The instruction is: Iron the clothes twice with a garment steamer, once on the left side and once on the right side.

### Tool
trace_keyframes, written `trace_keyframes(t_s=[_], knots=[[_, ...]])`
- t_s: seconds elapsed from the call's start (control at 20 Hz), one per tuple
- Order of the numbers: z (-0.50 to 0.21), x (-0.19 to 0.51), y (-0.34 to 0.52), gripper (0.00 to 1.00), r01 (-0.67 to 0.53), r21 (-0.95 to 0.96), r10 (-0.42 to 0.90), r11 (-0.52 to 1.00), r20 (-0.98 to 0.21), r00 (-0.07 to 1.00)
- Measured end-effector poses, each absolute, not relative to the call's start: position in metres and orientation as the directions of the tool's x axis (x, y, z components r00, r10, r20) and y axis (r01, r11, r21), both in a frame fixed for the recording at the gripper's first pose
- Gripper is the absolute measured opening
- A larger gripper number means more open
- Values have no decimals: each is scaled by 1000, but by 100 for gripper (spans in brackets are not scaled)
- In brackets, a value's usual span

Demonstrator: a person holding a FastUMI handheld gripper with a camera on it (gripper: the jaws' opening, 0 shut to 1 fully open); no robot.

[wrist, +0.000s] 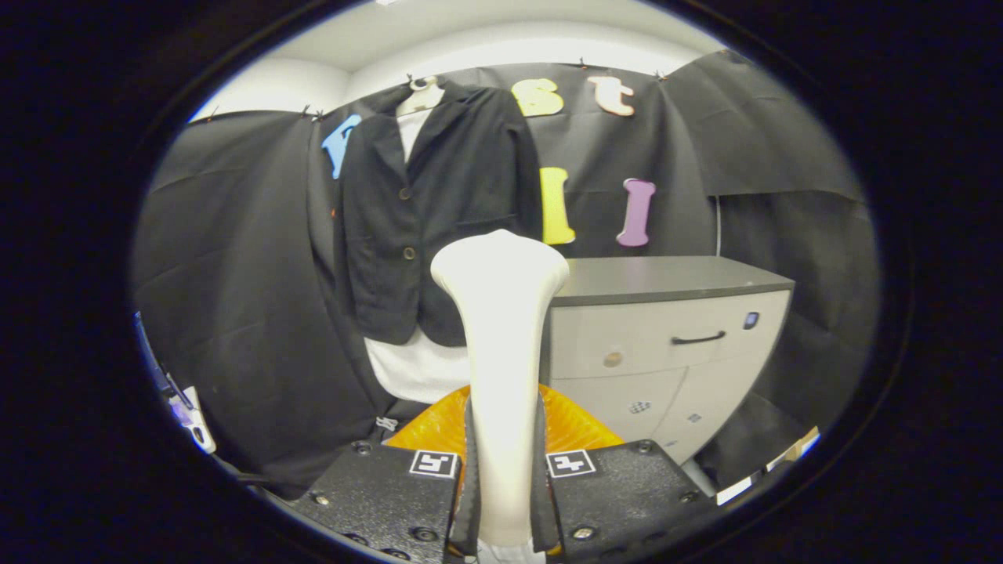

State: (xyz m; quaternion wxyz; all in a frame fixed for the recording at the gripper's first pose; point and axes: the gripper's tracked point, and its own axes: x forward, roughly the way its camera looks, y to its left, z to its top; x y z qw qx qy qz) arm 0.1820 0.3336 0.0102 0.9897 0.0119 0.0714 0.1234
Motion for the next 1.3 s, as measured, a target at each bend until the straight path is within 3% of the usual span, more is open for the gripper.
trace_keyframes(t_s=[0.55,1.3], knots=[[-32,82,147,28,-124,57,131,991,-142,981],[-59,44,82,28,-59,47,66,997,-152,986]])
